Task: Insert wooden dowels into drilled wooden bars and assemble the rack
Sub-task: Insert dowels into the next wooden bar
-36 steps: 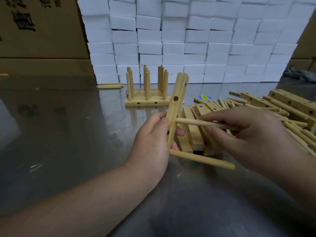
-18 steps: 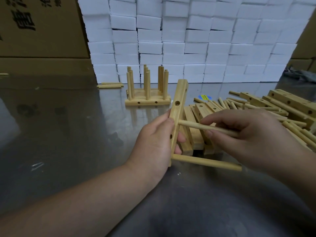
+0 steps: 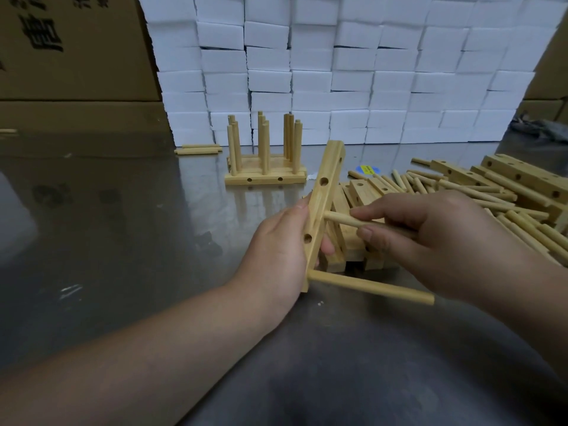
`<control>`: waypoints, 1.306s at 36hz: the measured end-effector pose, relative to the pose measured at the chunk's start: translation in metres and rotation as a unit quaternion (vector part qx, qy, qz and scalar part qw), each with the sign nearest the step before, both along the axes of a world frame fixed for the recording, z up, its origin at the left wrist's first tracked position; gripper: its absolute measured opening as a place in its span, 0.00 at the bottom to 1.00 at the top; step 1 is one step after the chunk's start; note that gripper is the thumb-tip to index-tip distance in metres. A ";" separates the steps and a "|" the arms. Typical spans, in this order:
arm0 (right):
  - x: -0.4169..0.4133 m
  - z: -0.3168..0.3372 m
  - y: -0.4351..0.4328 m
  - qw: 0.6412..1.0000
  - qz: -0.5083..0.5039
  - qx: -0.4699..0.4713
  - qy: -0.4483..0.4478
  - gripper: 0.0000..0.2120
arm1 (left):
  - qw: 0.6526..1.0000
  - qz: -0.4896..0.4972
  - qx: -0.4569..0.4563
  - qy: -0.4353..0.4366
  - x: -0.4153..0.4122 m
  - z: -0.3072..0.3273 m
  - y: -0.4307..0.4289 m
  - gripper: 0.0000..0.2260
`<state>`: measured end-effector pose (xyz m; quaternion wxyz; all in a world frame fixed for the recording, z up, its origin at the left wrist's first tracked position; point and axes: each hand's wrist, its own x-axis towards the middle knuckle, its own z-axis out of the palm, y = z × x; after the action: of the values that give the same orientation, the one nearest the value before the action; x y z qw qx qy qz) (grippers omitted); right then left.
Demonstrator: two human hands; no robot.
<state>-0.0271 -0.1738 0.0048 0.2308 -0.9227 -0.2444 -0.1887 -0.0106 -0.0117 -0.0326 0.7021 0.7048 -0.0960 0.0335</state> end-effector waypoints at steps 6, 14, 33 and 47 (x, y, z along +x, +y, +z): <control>-0.001 0.000 0.001 1.000 0.001 0.007 0.022 0.11 | 0.999 0.035 0.011 -0.023 -0.003 0.000 -0.001 0.29; -0.006 0.004 0.005 0.993 0.001 0.086 0.084 0.06 | 0.995 0.047 0.058 -0.070 -0.006 0.001 0.001 0.24; -0.007 0.011 0.006 0.967 -0.013 0.212 0.142 0.10 | 0.989 0.014 0.067 -0.132 -0.006 0.001 -0.001 0.15; 0.052 -0.008 -0.060 0.890 -0.413 -0.112 0.154 0.17 | 0.990 0.121 -0.069 0.034 0.011 0.000 0.005 0.14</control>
<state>0.0246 -0.2333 -0.0035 0.0615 -0.9777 0.1779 -0.0934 0.0006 -0.0070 -0.0324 0.7429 0.6615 0.0168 0.1008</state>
